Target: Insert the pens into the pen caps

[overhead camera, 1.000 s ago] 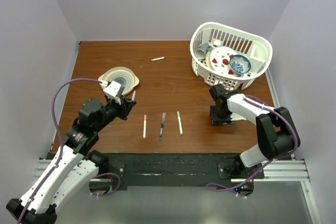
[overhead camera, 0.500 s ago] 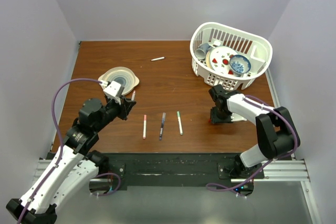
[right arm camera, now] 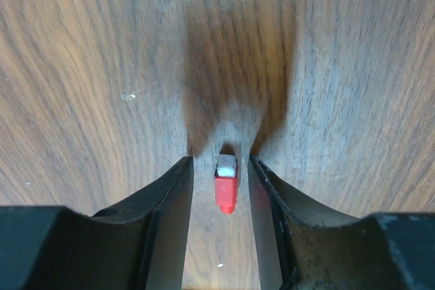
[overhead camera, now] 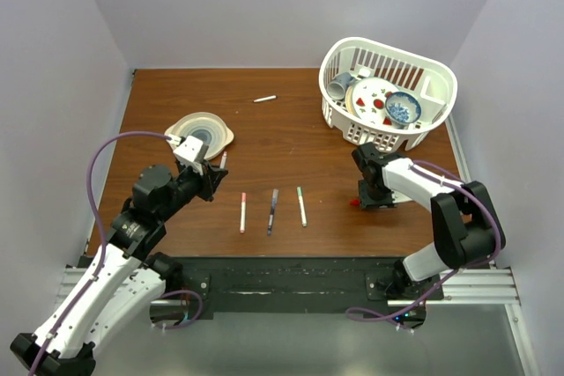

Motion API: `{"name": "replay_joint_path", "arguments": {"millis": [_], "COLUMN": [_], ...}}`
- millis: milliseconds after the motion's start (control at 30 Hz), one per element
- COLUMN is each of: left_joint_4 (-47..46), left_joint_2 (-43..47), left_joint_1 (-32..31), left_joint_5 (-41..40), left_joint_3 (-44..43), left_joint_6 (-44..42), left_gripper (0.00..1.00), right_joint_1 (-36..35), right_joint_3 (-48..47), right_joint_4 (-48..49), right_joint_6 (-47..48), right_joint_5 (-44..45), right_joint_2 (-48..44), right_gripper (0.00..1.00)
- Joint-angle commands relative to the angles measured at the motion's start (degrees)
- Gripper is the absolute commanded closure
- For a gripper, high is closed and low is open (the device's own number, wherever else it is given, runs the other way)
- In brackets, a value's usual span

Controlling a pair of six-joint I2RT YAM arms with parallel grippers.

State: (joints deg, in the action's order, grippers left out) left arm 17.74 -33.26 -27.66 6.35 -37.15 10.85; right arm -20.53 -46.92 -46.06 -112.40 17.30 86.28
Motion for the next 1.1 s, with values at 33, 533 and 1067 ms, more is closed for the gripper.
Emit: {"name": "replay_joint_path", "arguments": {"millis": [33, 533, 1067], "left_joint_4": [-1.0, -0.9, -0.8], "left_joint_2": [0.1, -0.5, -1.3], "left_joint_1": [-0.1, -0.1, -0.1], "left_joint_5": [-0.8, -1.1, 7.2], "left_joint_3": [-0.5, -0.6, -0.2], "left_joint_6": [-1.1, -1.2, 4.8], "left_gripper": [1.0, 1.0, 1.0], "right_joint_1": [0.5, 0.4, 0.4], "right_joint_3": [1.0, 0.4, 0.2], "right_joint_4": [-1.2, -2.0, 12.7], "right_joint_6": [1.4, 3.5, 34.1], "right_joint_5": [2.0, -3.6, 0.8], "right_joint_2": [1.3, 4.0, -1.0], "right_gripper": [0.58, 0.6, 1.0]}}
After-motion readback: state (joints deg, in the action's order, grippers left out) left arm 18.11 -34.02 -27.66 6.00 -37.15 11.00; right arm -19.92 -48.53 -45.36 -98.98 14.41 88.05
